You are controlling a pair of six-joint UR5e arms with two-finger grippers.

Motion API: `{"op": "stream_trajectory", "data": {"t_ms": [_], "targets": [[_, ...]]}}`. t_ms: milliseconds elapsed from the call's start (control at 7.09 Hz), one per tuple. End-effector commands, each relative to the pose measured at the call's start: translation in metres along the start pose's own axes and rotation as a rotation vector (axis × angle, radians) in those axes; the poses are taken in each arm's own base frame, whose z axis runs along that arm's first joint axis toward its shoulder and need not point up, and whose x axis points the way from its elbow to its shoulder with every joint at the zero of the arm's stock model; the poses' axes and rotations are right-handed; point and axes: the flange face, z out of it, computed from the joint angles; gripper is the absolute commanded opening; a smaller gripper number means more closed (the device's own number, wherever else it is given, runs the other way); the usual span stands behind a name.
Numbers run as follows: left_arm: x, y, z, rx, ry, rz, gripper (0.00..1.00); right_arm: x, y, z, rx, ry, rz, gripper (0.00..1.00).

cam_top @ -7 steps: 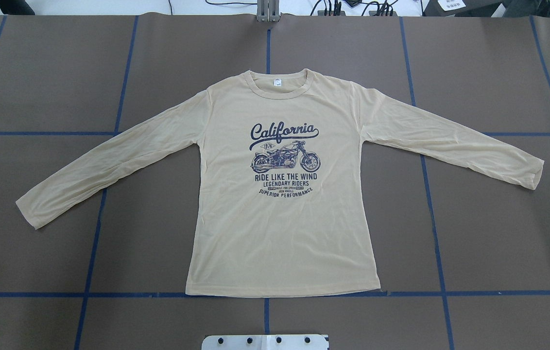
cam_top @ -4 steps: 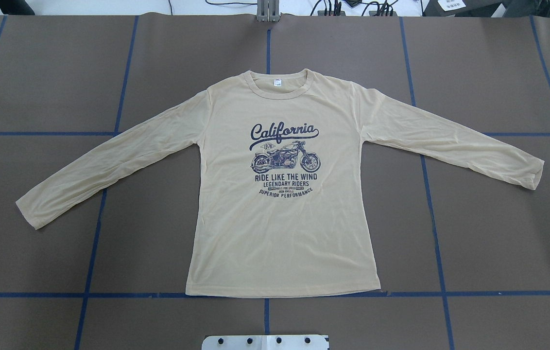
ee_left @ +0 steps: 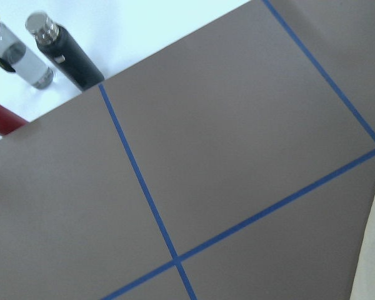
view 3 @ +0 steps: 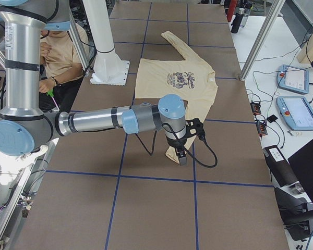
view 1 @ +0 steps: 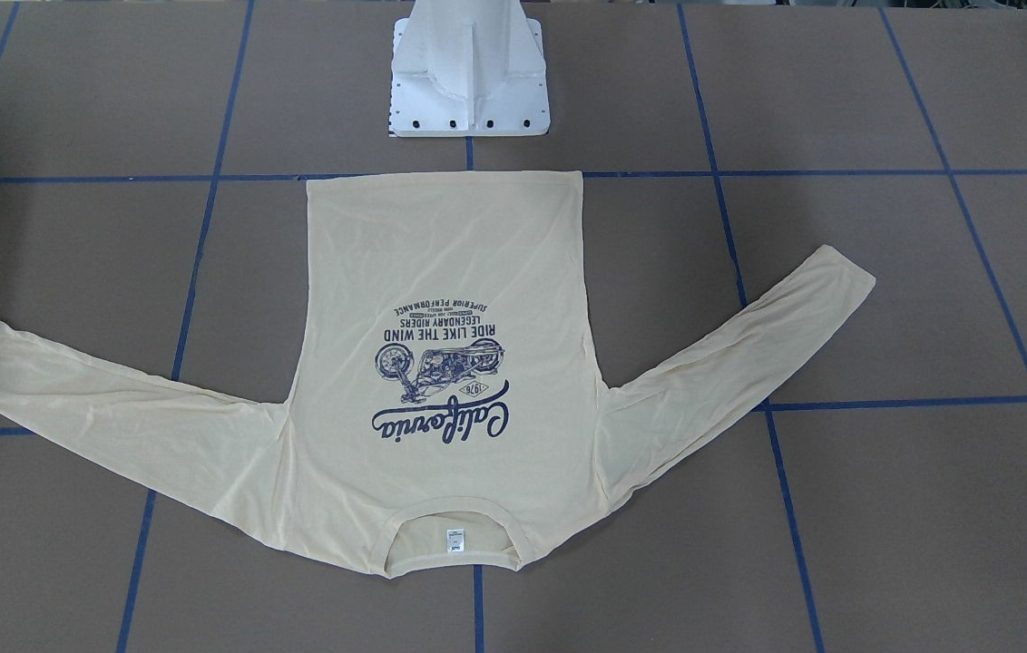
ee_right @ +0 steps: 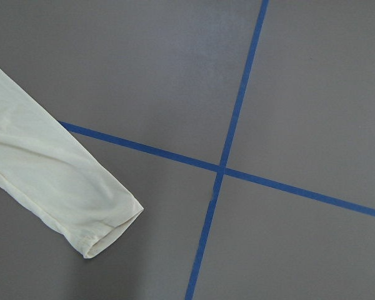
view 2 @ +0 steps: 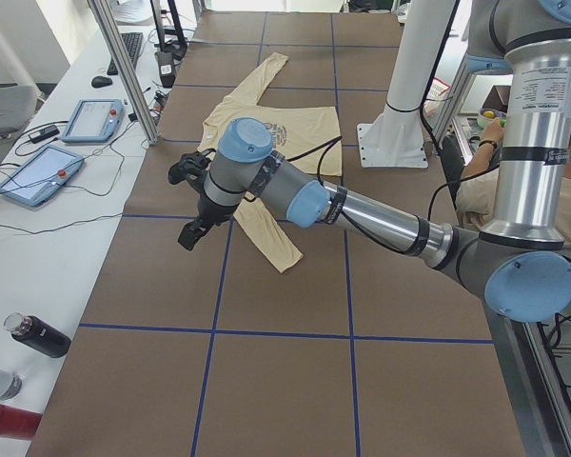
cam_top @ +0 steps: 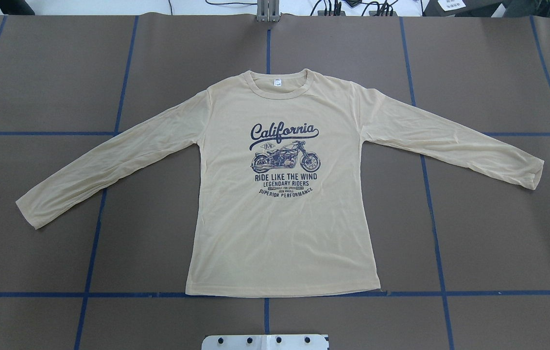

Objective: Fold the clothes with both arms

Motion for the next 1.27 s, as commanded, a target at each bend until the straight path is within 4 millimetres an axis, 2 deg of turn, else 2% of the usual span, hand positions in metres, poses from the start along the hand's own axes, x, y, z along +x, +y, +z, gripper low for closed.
{"op": "stream_trajectory", "data": {"t_ms": [0, 141, 282, 423, 705, 846, 987, 1128], "targets": [[-0.010, -0.007, 0.014, 0.048, 0.041, 0.020, 1.00, -0.001, -0.002, 0.006, 0.088, -0.003, -0.070, 1.00], [-0.006, -0.012, 0.010, 0.059, 0.044, -0.022, 1.00, -0.007, -0.002, 0.035, 0.049, -0.022, 0.027, 1.00], [-0.005, -0.012, 0.010, 0.059, 0.045, -0.018, 1.00, -0.011, 0.001, 0.056, 0.070, -0.038, 0.060, 1.00], [-0.005, -0.012, 0.011, 0.058, 0.046, -0.017, 1.00, -0.023, 0.004, 0.089, 0.085, -0.070, 0.095, 1.00], [-0.004, -0.009, 0.012, 0.055, 0.058, -0.021, 1.00, -0.054, 0.011, 0.143, 0.131, -0.090, 0.154, 0.99], [-0.004, -0.006, 0.014, 0.052, 0.082, -0.026, 1.00, -0.063, 0.018, 0.170, 0.137, -0.084, 0.178, 0.98], [-0.004, -0.006, 0.015, 0.051, 0.082, -0.027, 1.00, -0.060, 0.025, 0.190, 0.136, -0.070, 0.168, 0.93], [-0.004, -0.006, 0.015, 0.051, 0.084, -0.027, 1.00, -0.063, 0.026, 0.197, 0.125, -0.072, 0.188, 0.89]]}}
